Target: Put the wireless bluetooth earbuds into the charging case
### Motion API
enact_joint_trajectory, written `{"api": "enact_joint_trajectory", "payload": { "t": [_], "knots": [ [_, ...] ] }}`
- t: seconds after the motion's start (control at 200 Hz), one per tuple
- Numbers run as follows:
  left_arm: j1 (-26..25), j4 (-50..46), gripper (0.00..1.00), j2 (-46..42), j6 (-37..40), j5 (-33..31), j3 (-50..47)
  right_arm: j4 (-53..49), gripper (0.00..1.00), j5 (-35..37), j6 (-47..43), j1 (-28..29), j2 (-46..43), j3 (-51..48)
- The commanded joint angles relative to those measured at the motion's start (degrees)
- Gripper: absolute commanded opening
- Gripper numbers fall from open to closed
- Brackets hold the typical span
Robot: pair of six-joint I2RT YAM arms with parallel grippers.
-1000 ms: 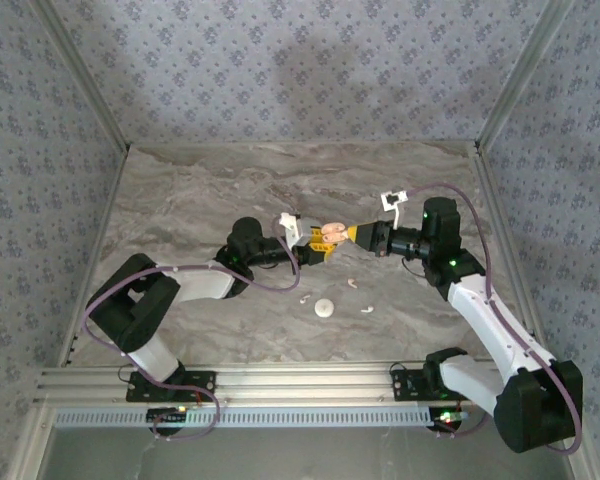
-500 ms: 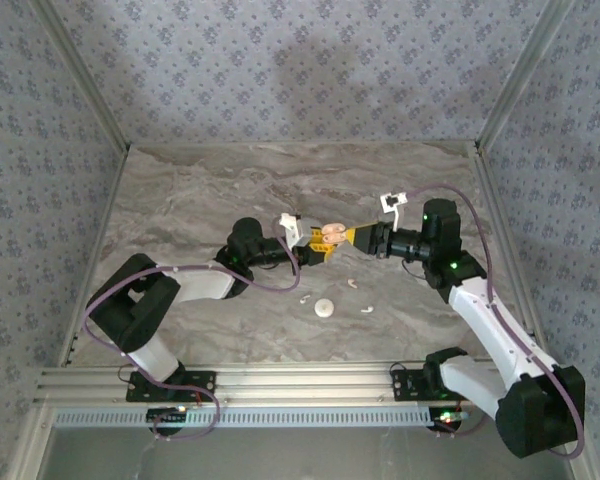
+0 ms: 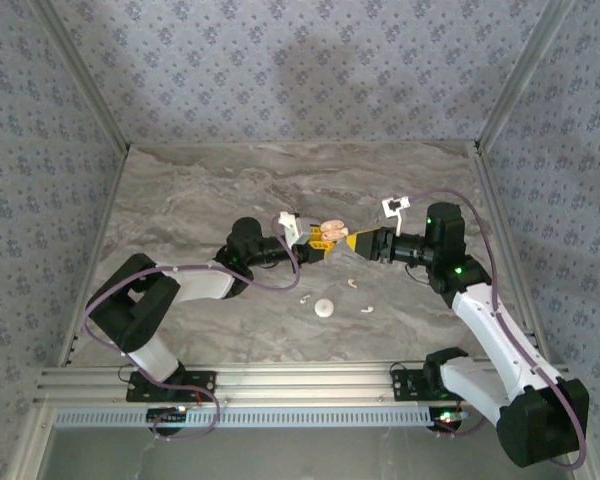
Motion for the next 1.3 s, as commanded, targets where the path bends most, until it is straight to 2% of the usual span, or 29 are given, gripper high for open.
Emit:
{"api": "enact_joint_trajectory", "payload": {
  "t": [0.0,0.12,0.325,0.715,0.904,1.294],
  "knots": [
    [-0.1,2.5,0.17,-0.6,-0.8,-0.1,1.1,0.0,0.41,-1.7,0.0,0.4,0.5,-0.3],
    [-0.2,2.5,0.17,-0.7,-0.8,0.0,1.1,0.1,0.41,-1.7,-0.4,0.6,1.4,0.2],
    [-0.1,2.5,0.18,-0.5,-0.8,0.1,1.2,-0.2,0.50,-0.3,-1.7,0.4,2.1,0.8],
    [-0.1,2.6,0.17,-0.5,-0.8,0.2,1.3,1.2,0.50,-1.1,-2.5,0.4,4.2,2.8],
    [-0.1,2.4,0.17,-0.7,-0.7,0.2,1.2,1.3,0.47,-1.4,-2.9,0.4,4.7,3.6],
    [-0.1,2.5,0.17,-0.3,-0.8,0.2,1.3,0.9,0.33,-3.1,-2.9,1.6,5.1,3.9]
  ]
}}
